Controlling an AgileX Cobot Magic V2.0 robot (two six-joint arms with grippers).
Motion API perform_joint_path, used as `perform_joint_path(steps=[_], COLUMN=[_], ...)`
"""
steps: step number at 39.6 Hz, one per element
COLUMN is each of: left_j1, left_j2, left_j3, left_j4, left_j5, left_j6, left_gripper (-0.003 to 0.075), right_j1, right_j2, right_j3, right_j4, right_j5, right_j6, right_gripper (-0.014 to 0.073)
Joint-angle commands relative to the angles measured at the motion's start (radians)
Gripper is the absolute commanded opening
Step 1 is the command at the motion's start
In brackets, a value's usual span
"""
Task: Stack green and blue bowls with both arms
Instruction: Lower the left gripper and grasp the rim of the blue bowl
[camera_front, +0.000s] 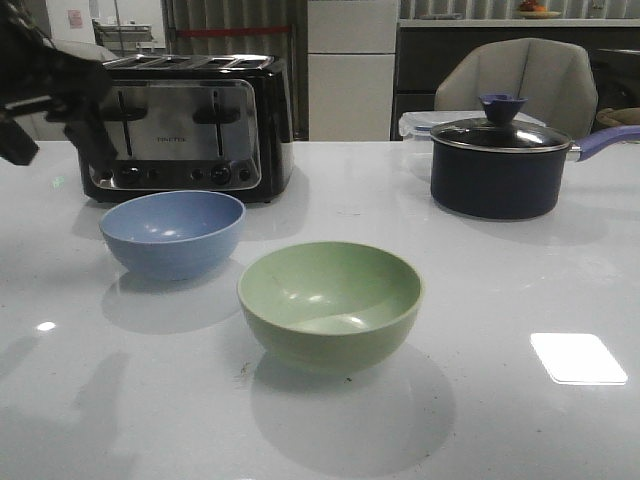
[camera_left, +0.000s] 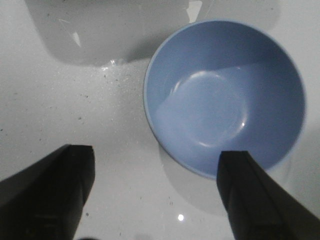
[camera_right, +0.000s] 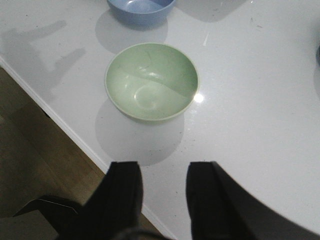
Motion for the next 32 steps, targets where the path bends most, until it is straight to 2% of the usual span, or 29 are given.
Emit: perform_joint_path(steps=[1,10,13,26,30,32], left_j1=[-0.008,-0.008,-0.008,-0.008,-0.008,-0.008], left_j2=[0.061,0.223,0.243,0.248,0.248,0.246], left_j3=[-0.1,-0.212,-0.227,-0.227,-0.227,-0.227], left_j4=[-0.014,-0.02,-0.02,-0.018,-0.018,-0.016], left_j5=[-0.057,-0.057,-0.062,-0.057,-0.035,-0.028], left_j6=[-0.01,-0.01,-0.01,-0.01,-0.01,-0.01], left_gripper=[0.0563,0.0562,0.0537,0.0166,0.0088,0.0094], right_j1=[0.001,0.001,0.001,0.001,0.001,0.001], right_j2=[-0.007,-0.007,-0.007,-0.007,-0.007,-0.007], right_j3=[-0.026,-0.026,-0.026,-0.026,-0.026,-0.026], right_j4=[0.008,0.008,0.008,0.008,0.008,0.008], right_j5=[-0.06,-0.06,-0.06,-0.055,-0.055,-0.055], right_j6=[-0.006,-0.006,-0.006,-0.006,-0.006,-0.006], right_gripper=[0.0361,0.0361,0.0361,0.0361,0.0361,0.0361])
